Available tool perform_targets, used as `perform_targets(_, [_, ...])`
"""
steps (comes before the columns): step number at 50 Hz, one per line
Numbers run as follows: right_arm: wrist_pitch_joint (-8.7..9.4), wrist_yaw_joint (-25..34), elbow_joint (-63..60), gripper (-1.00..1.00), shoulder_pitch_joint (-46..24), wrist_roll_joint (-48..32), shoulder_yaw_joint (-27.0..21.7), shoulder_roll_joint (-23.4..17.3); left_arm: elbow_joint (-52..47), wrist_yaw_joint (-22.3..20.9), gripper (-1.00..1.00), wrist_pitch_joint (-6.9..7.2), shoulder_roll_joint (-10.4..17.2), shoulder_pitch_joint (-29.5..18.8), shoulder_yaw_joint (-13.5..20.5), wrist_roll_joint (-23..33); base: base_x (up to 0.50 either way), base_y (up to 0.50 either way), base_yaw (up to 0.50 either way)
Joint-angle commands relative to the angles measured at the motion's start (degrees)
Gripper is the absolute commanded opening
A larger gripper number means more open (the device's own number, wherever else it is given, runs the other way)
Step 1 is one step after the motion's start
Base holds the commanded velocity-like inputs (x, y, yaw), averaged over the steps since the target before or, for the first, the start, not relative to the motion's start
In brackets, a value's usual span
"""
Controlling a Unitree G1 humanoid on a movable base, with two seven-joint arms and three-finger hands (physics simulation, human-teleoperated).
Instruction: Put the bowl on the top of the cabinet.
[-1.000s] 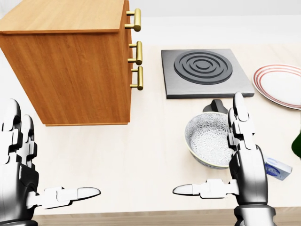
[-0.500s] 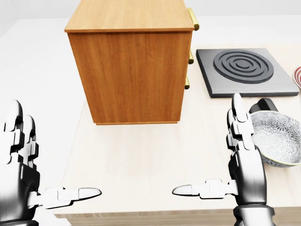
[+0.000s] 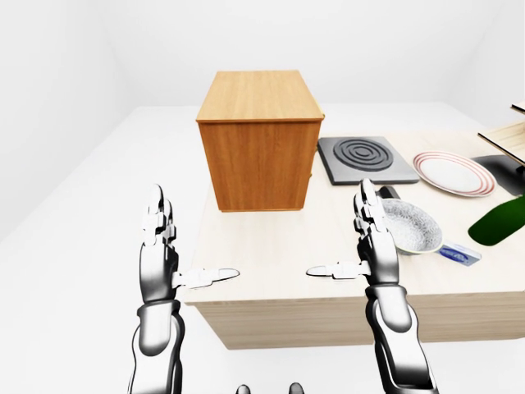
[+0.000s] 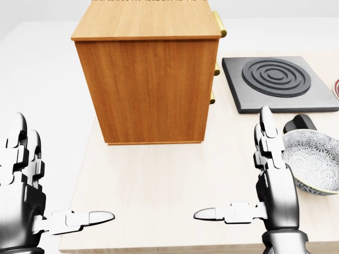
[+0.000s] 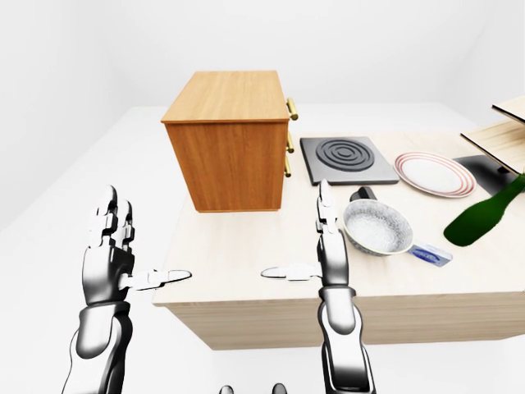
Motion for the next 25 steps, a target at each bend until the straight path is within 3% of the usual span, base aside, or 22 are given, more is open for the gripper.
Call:
perform_targets(1, [0.0,0.07,0.29,1.0,-0.17,0.17,-0.05,-0.06,0.05,-0.07,1.0,0.0,-0.01,-0.02,-0.09,-0.02,0.3,0.0,0.0])
perform_targets(25, [0.0,0.09,0.21,1.0,-0.09,0.09,0.09,-0.03,-0.2,-0.32,1.0,0.0,0.02,0.03,-0.17,-0.13,0.33,0.0,0.0])
